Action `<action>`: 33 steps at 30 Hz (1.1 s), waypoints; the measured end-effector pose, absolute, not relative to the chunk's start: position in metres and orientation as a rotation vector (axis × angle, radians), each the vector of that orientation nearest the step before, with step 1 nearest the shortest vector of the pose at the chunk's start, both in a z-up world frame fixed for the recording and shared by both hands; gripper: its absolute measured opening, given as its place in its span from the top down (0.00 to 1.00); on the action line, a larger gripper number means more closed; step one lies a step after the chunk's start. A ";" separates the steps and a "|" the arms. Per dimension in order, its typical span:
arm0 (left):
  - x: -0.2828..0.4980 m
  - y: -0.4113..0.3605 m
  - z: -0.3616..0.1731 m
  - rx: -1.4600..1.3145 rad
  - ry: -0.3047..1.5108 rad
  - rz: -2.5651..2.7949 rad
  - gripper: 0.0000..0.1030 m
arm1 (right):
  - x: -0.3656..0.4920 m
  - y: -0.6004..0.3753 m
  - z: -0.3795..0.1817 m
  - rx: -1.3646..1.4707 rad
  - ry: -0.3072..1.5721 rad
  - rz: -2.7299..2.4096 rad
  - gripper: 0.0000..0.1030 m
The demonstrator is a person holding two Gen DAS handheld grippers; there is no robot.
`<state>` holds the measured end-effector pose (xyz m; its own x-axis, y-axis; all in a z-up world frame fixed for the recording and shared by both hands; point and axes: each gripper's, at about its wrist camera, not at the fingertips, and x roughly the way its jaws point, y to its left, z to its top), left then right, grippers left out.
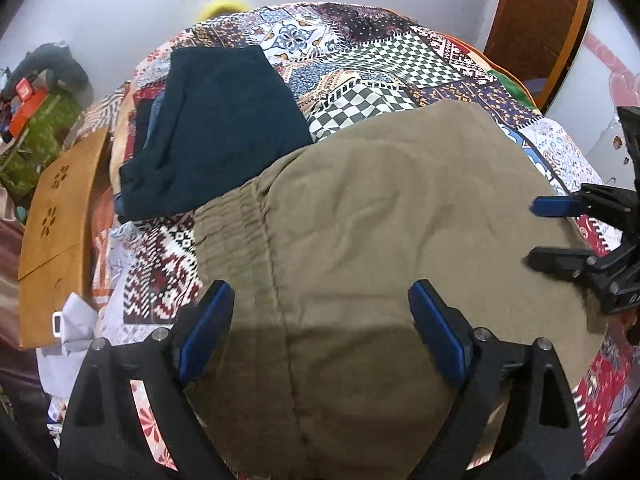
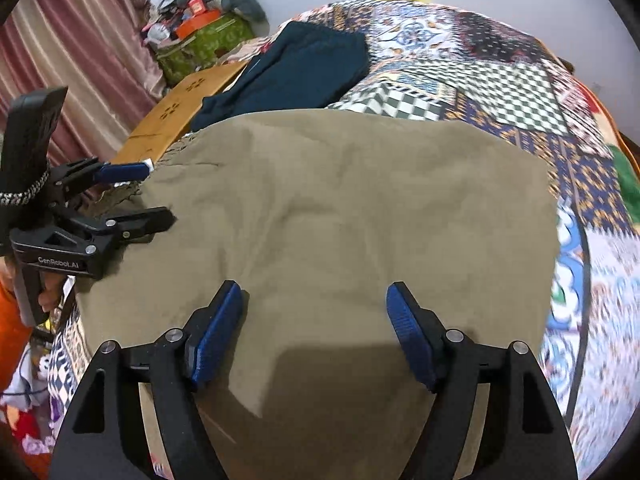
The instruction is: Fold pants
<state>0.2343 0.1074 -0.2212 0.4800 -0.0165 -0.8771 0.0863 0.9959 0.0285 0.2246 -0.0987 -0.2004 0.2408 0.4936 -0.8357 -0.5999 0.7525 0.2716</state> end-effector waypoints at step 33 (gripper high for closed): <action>0.143 0.145 -0.165 -0.231 0.915 0.065 0.12 | 0.154 -0.179 -0.168 -0.002 0.980 0.505 0.21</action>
